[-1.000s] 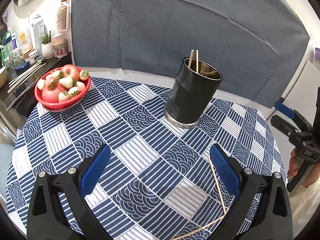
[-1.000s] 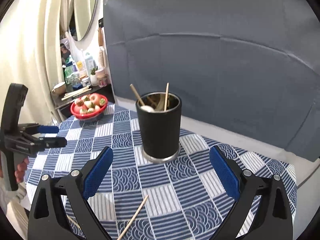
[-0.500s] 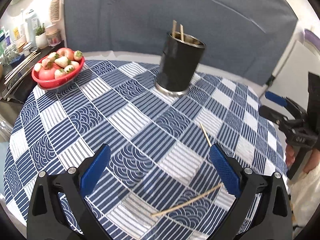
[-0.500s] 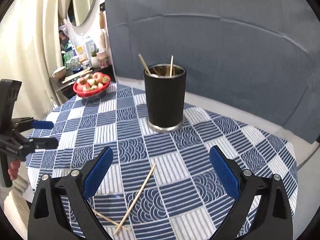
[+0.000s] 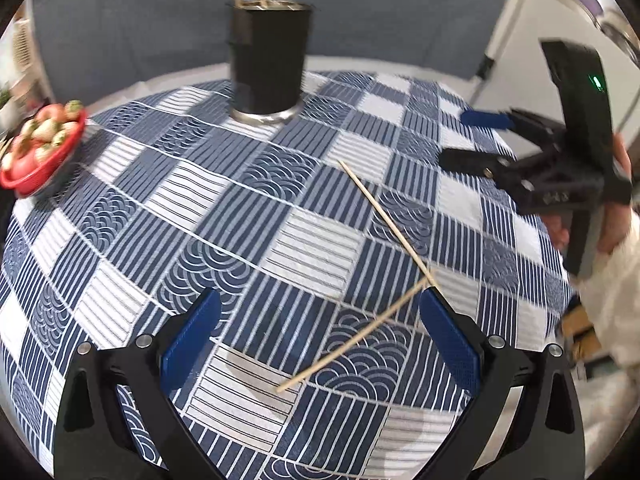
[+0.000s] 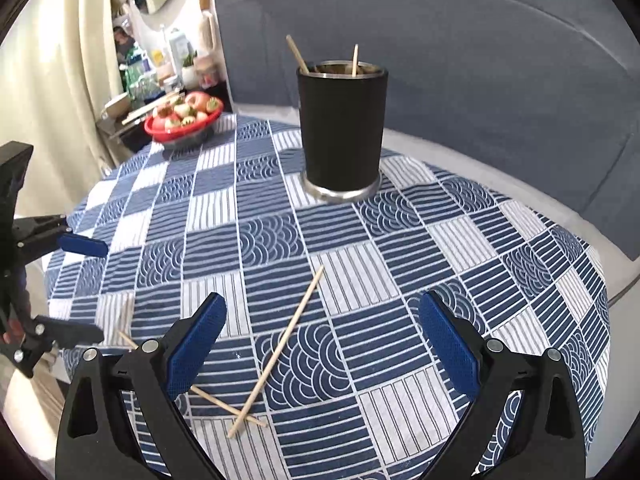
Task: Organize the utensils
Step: 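Lower both grippers toward the two loose chopsticks on the cloth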
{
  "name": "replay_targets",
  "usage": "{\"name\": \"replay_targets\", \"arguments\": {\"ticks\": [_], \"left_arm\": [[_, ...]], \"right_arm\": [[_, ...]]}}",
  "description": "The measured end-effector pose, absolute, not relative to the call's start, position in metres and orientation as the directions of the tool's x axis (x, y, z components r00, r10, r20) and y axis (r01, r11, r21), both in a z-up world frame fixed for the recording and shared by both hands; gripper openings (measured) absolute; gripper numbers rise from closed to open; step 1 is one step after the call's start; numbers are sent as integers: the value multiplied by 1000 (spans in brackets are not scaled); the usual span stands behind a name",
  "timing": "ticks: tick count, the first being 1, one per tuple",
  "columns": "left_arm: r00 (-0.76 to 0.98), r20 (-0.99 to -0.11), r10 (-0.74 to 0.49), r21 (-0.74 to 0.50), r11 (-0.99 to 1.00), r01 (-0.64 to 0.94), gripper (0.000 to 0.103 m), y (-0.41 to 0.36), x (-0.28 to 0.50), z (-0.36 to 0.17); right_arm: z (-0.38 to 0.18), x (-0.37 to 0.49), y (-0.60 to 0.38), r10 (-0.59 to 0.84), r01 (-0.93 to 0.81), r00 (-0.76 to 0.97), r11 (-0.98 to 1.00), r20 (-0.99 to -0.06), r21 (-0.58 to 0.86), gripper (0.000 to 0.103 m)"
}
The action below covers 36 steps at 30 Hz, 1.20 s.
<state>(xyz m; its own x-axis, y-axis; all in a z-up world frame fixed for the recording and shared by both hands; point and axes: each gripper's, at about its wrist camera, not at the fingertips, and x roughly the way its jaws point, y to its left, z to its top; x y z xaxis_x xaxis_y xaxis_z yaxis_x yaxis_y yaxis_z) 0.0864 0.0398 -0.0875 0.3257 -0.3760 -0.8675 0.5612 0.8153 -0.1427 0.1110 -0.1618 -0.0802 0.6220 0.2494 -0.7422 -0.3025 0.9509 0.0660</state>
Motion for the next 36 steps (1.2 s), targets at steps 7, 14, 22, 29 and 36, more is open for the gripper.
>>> {"name": "replay_targets", "arguments": {"ticks": [7, 14, 22, 29, 36], "left_arm": [[193, -905, -378, -146, 705, 694, 97, 26, 86, -108], [124, -944, -306, -94, 610, 787, 97, 13, 89, -129], [101, -967, -233, -29, 496, 868, 97, 1, 90, -146], [76, -983, -166, -4, 438, 899, 97, -2, 96, -168], [90, -972, -217, -9, 418, 908, 99, 0, 97, -170]], "right_arm": [[-95, 120, -156, 234, -280, 568, 956, -789, 82, 93], [-117, 127, -144, 198, -223, 497, 970, -845, 96, 93], [-142, 132, -125, 112, -171, 415, 984, -903, 44, 93], [-161, 139, -123, 51, -105, 335, 994, -941, 16, 93], [-173, 138, -123, 71, -91, 281, 995, -957, 47, 96]]}}
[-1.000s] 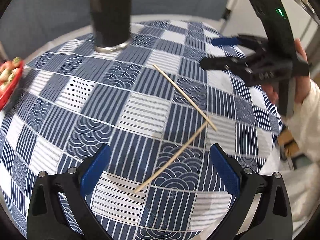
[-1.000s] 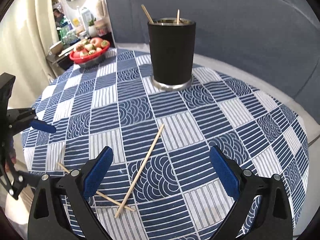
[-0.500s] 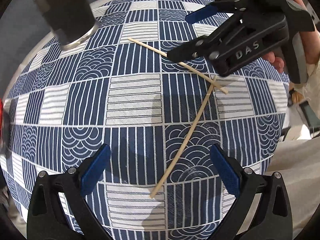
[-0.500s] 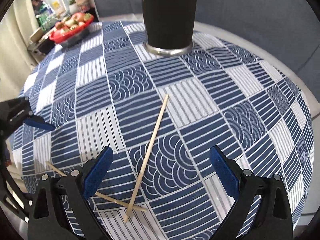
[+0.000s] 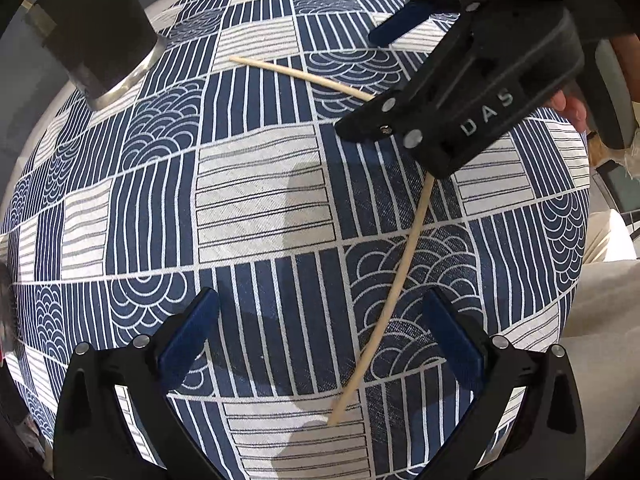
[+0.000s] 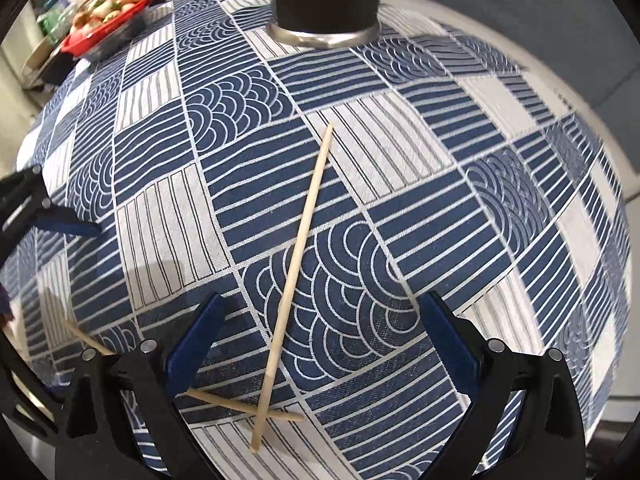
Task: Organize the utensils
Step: 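Lower both grippers toward the two loose chopsticks on the cloth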
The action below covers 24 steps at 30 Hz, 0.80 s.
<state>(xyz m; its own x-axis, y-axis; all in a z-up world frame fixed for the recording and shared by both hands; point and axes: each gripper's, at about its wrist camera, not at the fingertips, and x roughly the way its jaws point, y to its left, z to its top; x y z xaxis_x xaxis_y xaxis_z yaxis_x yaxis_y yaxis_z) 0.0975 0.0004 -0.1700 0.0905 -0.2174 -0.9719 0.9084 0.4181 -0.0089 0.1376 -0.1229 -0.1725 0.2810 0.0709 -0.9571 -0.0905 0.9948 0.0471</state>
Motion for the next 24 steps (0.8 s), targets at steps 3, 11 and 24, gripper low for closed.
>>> {"name": "replay_targets", "arguments": {"ticks": [3, 11, 24], "left_arm": [[96, -968, -232, -11, 422, 907, 99, -1, 102, -171], [120, -964, -236, -6, 472, 881, 99, 0, 101, -172], [148, -963, -225, -6, 567, 824, 56, 28, 87, -156]], "right_arm": [[-174, 138, -126, 69, -88, 284, 995, -956, 46, 96], [-173, 133, -127, 68, -85, 305, 995, -950, 44, 97], [-164, 146, -132, 52, -49, 270, 998, -961, 40, 57]]}}
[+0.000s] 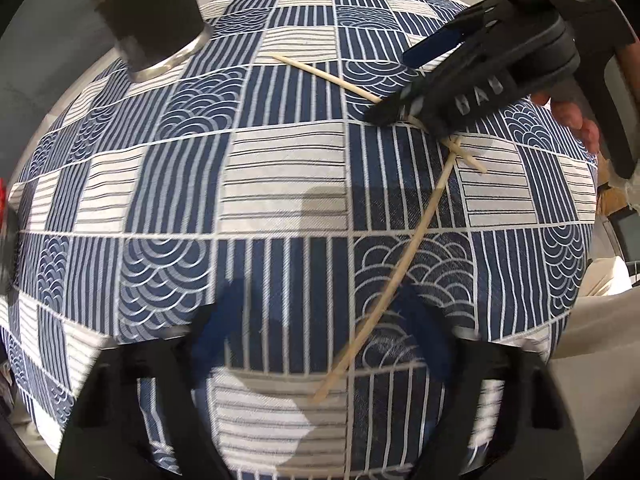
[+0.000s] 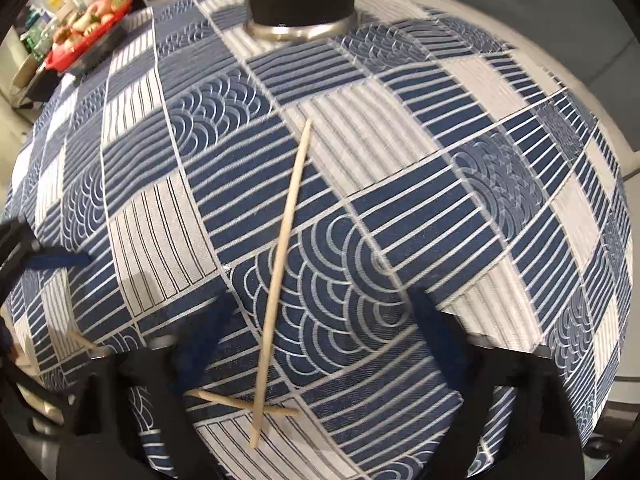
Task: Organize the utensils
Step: 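Lower both grippers toward the two loose chopsticks on the cloth, then close the left gripper on one chopstick while the right gripper grasps another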
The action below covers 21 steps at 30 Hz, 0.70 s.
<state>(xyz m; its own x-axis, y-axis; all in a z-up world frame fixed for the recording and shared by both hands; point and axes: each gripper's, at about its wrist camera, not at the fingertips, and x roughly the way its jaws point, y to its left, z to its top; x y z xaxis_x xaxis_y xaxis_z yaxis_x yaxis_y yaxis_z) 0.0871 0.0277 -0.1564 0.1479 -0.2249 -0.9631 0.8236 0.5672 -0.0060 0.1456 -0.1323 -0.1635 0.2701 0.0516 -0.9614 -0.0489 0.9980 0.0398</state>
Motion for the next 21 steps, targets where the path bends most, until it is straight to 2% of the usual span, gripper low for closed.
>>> {"name": "replay_targets", "arguments": {"ticks": [1, 2, 3, 7, 13, 21], "left_arm": [[145, -965, -217, -8, 582, 813, 37, 33, 90, -154], [145, -967, -209, -7, 592, 806, 26, 37, 91, -152], [142, -970, -196, -7, 609, 793, 12, 43, 94, -151], [141, -974, -179, -19, 681, 732, 6, 64, 94, -150], [84, -972, -219, -124, 783, 610, 5, 100, 92, -141], [122, -979, -163, -83, 868, 490, 5, 140, 82, -130]], "right_arm": [[-159, 146, -138, 56, -41, 281, 998, -958, 46, 25], [-157, 147, -143, 55, -37, 277, 998, -959, 47, 8], [-158, 148, -147, 59, -41, 268, 998, -962, 49, 5], [-159, 143, -168, 111, -16, 257, 994, -960, 111, 5], [-161, 125, -205, 196, 73, 274, 972, -941, 224, 5], [-150, 96, -233, 202, 126, 328, 959, -923, 255, 5]]}}
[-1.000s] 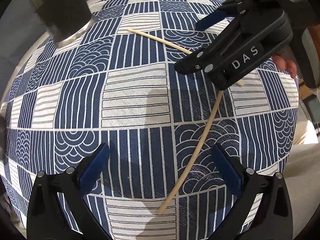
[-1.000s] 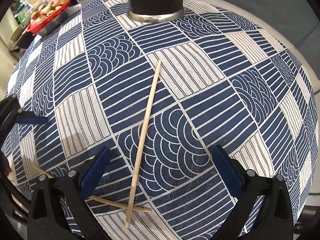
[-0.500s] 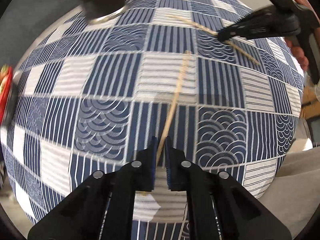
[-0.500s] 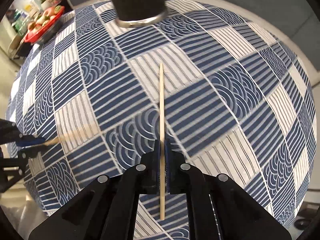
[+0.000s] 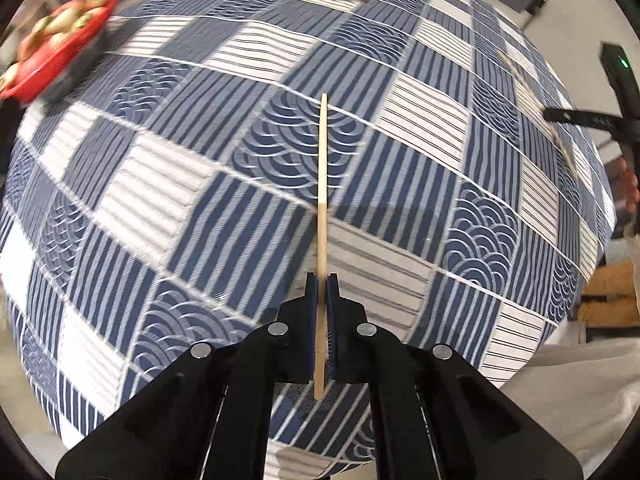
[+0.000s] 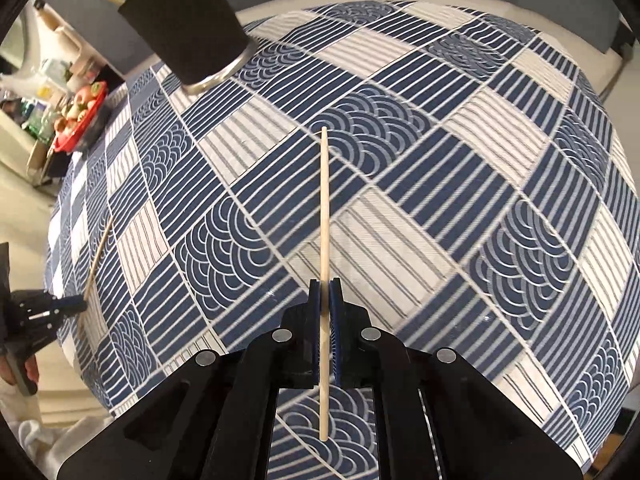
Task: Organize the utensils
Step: 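Close the left gripper on one chopstick while the right gripper grasps another, then lift both chopsticks upright and move them toward the black cup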
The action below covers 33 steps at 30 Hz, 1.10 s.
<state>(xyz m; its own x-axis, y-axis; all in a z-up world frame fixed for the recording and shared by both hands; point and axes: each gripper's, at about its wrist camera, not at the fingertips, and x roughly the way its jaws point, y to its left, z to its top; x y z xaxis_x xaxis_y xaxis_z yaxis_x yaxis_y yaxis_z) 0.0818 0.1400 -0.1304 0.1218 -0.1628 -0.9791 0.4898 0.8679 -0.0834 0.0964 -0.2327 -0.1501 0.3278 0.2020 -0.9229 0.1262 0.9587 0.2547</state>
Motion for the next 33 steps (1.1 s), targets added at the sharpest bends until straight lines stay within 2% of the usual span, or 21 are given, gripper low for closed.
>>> {"name": "replay_targets", "arguments": {"ticks": [11, 19, 23, 33], "left_arm": [[226, -966, -124, -29, 923, 383, 5, 164, 83, -94], [311, -945, -97, 15, 940, 341, 5, 150, 75, -69], [358, -932, -60, 72, 935, 346, 5, 132, 62, -53], [449, -892, -53, 101, 945, 313, 5, 102, 27, -26]], "right_arm": [[-119, 80, -249, 182, 76, 395, 970, -900, 229, 5], [-98, 72, -262, 209, 34, 445, 968, -871, 249, 5], [-82, 67, -269, 244, -1, 492, 960, -836, 280, 5], [-46, 56, -282, 299, -94, 604, 947, -739, 307, 5]]}}
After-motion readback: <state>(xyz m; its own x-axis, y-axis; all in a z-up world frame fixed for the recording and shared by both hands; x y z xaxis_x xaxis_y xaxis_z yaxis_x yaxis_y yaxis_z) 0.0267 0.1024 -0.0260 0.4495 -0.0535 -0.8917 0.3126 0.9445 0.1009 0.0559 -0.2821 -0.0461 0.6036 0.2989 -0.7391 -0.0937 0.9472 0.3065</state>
